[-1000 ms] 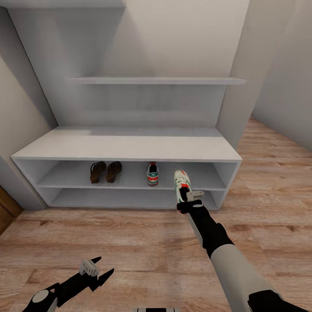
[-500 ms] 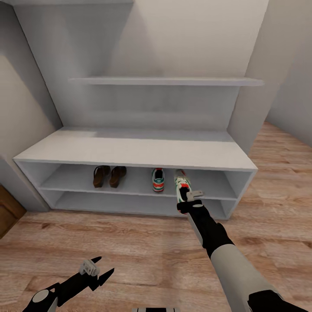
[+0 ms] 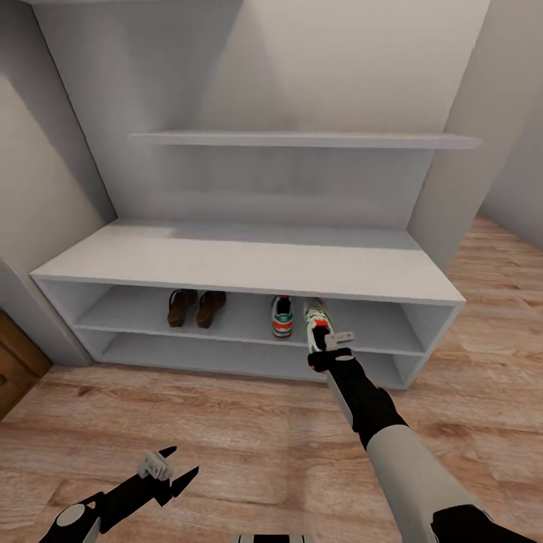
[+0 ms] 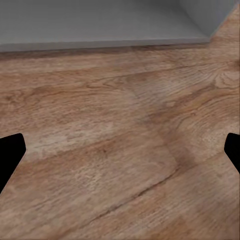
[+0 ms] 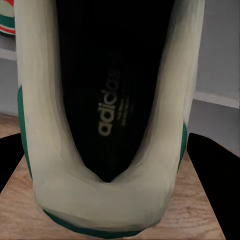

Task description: Pick up the two gym shoes and the two sandals from the corridor floor and place them onto the hallstand (shoe rack) in the corridor, making sure they are on the rack and not on the floor. Arrange them so the two gym shoes are next to each other and the two sandals are next to each other.

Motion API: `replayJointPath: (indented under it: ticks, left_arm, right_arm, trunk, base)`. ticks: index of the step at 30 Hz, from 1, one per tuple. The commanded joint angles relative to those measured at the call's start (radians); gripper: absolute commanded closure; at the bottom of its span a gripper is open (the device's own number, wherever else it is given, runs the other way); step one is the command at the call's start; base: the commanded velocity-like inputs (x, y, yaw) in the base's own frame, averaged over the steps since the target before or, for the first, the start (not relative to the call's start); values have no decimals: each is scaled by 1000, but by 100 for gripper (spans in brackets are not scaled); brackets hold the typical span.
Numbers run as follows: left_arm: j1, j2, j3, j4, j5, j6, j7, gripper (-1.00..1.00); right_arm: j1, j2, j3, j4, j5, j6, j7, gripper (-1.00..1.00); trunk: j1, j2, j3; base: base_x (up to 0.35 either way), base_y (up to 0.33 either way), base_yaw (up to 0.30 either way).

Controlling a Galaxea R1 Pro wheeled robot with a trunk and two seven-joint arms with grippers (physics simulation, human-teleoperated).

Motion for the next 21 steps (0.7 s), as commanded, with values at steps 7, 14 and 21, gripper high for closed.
replayJointPath:
  ticks: [7, 14, 21]
  left_arm:
    - [-1, 2, 0, -8, 3, -3, -6, -100]
    - [-1, 3, 0, -8, 3, -3, -5, -100]
    - [-1, 2, 0, -8, 2, -5, -5, -100]
  right_arm:
    - [0, 0, 1, -3, 10, 8, -1, 100]
    - [0, 0, 0, -3, 10, 8, -1, 100]
    - [0, -1, 0, -3, 10, 8, -1, 100]
  trunk:
    - [0, 0, -1]
    - [7, -9, -34]
    - [7, -9, -40]
  base:
    - [14, 0, 3]
    - [0, 0, 0]
    - [0, 0, 0]
